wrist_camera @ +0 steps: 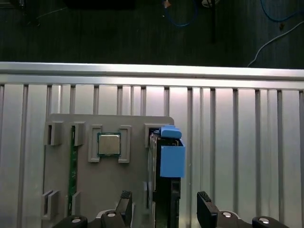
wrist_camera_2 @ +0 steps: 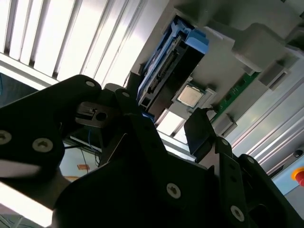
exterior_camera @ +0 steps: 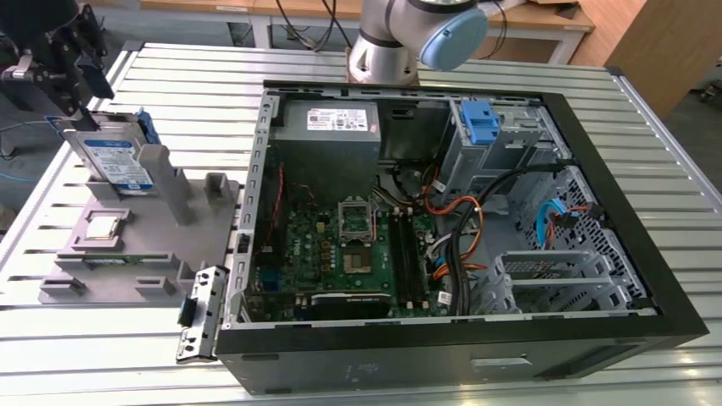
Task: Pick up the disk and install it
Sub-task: 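Pick up the disk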
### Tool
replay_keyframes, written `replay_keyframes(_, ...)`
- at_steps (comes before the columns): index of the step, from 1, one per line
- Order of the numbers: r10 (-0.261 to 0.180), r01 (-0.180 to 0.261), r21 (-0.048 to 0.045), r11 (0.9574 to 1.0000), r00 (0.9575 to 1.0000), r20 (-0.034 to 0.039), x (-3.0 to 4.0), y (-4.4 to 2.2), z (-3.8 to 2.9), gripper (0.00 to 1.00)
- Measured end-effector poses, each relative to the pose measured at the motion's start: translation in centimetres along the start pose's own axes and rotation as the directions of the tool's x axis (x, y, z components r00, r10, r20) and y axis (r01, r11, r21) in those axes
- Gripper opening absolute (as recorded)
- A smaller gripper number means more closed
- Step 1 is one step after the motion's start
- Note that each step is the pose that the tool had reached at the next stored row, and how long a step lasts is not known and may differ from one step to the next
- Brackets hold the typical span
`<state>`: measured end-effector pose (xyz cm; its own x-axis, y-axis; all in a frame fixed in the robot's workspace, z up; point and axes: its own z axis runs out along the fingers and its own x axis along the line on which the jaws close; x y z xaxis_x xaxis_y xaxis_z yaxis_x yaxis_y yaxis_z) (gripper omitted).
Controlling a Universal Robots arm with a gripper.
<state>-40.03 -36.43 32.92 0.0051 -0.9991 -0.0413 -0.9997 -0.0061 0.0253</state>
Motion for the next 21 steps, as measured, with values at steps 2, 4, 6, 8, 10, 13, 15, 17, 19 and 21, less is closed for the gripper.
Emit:
replay_keyframes(2, -0.007, 0.007, 0.0032, 1.0000, 1.0000, -0.0002, 0.00, 0.10, 0.06, 0.65)
replay_keyframes(4, -0.012, 0.012, 0.0059, 0.9999, 0.9999, -0.0001, 0.01, 0.23, 0.15, 0.65)
replay_keyframes(6, -0.016, 0.016, 0.0090, 0.9998, 0.9999, -0.0002, 0.01, 0.42, 0.25, 0.65)
replay_keyframes(8, -0.018, 0.018, 0.0115, 0.9998, 0.9998, -0.0003, 0.01, 0.59, 0.37, 0.65)
replay_keyframes(10, -0.020, 0.020, 0.0130, 0.9997, 0.9998, -0.0002, 0.02, 0.64, 0.51, 0.65)
replay_keyframes(13, -0.023, 0.023, 0.0132, 0.9997, 0.9997, -0.0005, 0.03, 0.67, 0.71, 0.65)
replay_keyframes(15, -0.024, 0.024, 0.0129, 0.9996, 0.9997, -0.0007, 0.03, 0.67, 0.76, 0.65)
replay_keyframes(17, -0.024, 0.024, 0.0129, 0.9996, 0.9997, -0.0007, 0.03, 0.68, 0.76, 0.65)
replay_keyframes(19, -0.024, 0.024, 0.0131, 0.9996, 0.9997, -0.0006, 0.03, 0.67, 0.78, 0.65)
replay_keyframes(21, -0.024, 0.024, 0.0126, 0.9996, 0.9997, -0.0005, 0.03, 0.67, 0.79, 0.65)
